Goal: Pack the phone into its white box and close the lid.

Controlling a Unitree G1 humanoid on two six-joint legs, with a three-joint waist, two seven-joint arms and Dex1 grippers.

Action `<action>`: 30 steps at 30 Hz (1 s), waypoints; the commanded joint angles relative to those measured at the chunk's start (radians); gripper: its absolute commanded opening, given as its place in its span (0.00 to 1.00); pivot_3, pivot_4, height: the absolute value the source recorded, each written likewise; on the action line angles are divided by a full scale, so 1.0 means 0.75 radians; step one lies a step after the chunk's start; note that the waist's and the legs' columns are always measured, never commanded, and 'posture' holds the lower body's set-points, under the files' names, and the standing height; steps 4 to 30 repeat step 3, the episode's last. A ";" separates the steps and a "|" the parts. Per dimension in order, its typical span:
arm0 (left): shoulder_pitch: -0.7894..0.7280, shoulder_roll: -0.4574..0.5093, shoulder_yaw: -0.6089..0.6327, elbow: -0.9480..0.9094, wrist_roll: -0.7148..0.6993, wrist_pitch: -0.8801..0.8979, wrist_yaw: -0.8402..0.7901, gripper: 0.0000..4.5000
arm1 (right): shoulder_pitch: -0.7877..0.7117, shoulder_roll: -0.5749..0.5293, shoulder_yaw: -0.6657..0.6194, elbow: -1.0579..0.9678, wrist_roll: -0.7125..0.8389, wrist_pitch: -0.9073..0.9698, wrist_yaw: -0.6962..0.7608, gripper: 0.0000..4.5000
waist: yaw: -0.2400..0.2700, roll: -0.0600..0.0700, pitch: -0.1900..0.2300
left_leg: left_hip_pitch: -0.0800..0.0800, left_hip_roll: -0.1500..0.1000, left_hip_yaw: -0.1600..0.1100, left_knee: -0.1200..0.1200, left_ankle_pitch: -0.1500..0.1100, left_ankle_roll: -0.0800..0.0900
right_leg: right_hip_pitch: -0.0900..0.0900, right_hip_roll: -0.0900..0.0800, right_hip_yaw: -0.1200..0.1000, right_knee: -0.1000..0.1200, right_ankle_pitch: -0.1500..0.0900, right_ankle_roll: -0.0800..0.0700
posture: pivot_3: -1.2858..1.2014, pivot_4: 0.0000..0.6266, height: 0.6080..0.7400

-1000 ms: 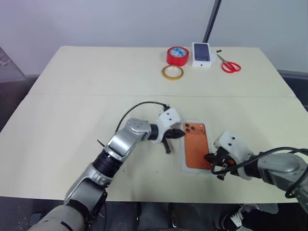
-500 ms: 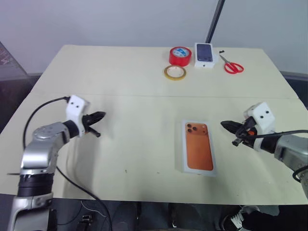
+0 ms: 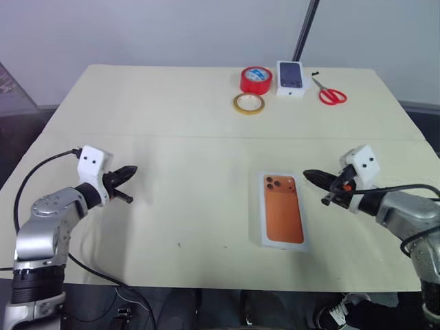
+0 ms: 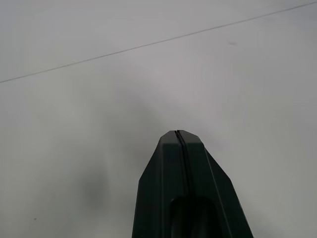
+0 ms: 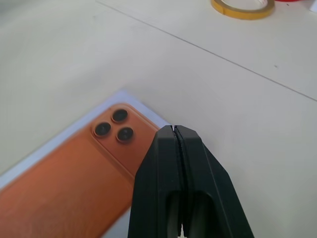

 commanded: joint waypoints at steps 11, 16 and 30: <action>0.000 0.033 0.048 -0.055 -0.034 0.003 0.024 0.00 | -0.028 0.029 0.008 -0.015 -0.013 -0.052 -0.011 0.01 | 0.001 0.000 0.000 | 0.000 0.000 0.000 0.000 0.000 0.000 | 0.000 0.000 0.000 0.000 0.000 0.000 | 0.52 0.24 0.77; 0.000 0.033 0.048 -0.055 -0.034 0.003 0.024 0.00 | -0.028 0.029 0.008 -0.015 -0.013 -0.052 -0.011 0.01 | 0.001 0.000 0.000 | 0.000 0.000 0.000 0.000 0.000 0.000 | 0.000 0.000 0.000 0.000 0.000 0.000 | 0.52 0.24 0.77; 0.000 0.033 0.048 -0.055 -0.034 0.003 0.024 0.00 | -0.028 0.029 0.008 -0.015 -0.013 -0.052 -0.011 0.01 | 0.001 0.000 0.000 | 0.000 0.000 0.000 0.000 0.000 0.000 | 0.000 0.000 0.000 0.000 0.000 0.000 | 0.52 0.24 0.77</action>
